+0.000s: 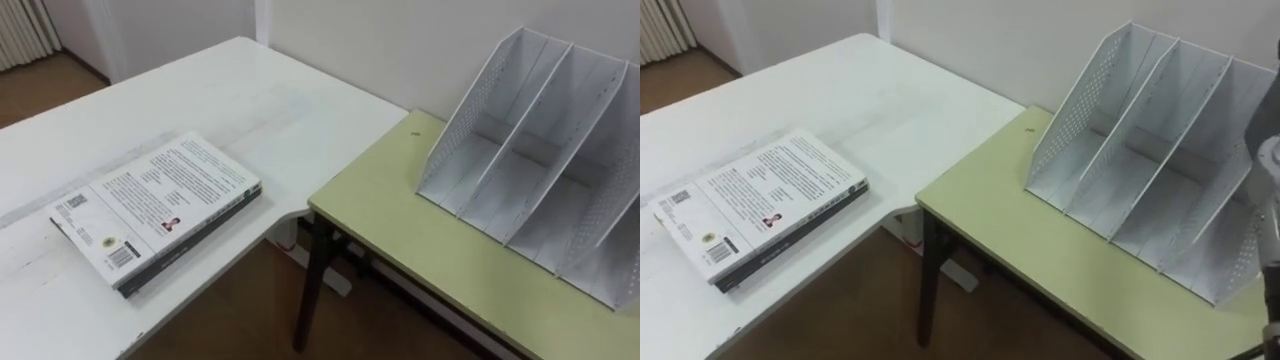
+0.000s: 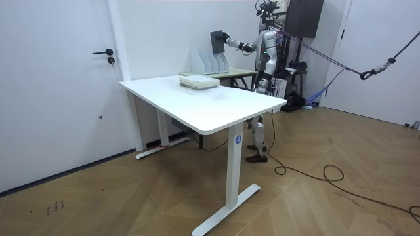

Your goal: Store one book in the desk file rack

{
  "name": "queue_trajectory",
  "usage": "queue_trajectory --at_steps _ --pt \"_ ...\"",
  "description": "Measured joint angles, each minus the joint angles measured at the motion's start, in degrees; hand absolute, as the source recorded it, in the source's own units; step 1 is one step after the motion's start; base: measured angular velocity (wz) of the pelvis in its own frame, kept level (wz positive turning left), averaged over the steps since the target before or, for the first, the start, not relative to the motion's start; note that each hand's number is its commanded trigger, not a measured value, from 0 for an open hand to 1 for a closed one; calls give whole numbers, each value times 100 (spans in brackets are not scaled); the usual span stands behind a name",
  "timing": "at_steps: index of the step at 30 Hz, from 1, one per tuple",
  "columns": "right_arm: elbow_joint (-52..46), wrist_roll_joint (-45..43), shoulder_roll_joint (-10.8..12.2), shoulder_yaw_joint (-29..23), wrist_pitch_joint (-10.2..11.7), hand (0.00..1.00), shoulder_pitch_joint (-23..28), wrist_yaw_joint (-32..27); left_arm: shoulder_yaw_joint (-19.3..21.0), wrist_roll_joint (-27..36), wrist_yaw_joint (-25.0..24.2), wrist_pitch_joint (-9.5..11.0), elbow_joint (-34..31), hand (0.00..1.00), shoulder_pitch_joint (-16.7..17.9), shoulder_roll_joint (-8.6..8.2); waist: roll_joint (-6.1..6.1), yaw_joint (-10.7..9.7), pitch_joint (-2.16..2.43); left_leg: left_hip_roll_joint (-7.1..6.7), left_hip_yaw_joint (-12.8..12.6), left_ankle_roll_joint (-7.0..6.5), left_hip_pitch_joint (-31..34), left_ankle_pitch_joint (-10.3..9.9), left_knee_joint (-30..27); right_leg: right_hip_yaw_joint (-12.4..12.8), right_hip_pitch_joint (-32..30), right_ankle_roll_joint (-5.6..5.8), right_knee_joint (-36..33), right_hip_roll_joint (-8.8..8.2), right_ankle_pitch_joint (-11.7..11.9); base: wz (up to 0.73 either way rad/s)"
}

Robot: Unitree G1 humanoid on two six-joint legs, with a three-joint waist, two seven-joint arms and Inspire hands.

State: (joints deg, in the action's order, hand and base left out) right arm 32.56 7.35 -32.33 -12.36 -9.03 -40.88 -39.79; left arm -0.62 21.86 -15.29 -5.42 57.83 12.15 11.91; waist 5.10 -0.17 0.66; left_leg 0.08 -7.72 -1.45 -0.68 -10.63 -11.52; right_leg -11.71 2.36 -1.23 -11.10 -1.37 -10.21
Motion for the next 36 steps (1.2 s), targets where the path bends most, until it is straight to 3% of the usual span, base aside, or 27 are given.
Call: queue_trajectory --at_steps 3,4,5,11,19,36 --pt "385 8 -7 76 -42 100 -228 139 9 -2 4 -57 -2 0 -1 24 -14 3 0 1 0 0 -10 0 -6 5 9 0 -2 -3 0 0" --pt "487 8 -7 126 -61 67 -286 196 40 -3 4 -77 3 0 -1 28 -21 2 3 6 0 -1 -10 0 -6 7 7 0 -6 -3 0 0" --pt "527 9 -7 156 -93 0 -304 229 58 -3 4 -100 4 0 0 43 -26 4 4 9 2 -1 -9 0 -5 5 6 0 -11 -3 0 0" --pt "562 9 -8 210 -114 0 -303 379 157 -5 4 -177 4 0 2 57 -73 29 -8 5 3 -2 5 0 0 2 -32 0 -47 -8 0 0" --pt "566 155 -139 208 -116 0 -333 419 170 -6 13 -178 3 0 12 58 -76 40 -7 6 1 -2 2 0 16 -5 -36 1 -46 -6 -1 0" --pt "567 190 -144 214 -115 0 -483 424 156 1 25 -169 3 0 12 77 -65 31 -15 6 -1 -3 -10 1 12 -10 -32 0 -48 -11 0 0"
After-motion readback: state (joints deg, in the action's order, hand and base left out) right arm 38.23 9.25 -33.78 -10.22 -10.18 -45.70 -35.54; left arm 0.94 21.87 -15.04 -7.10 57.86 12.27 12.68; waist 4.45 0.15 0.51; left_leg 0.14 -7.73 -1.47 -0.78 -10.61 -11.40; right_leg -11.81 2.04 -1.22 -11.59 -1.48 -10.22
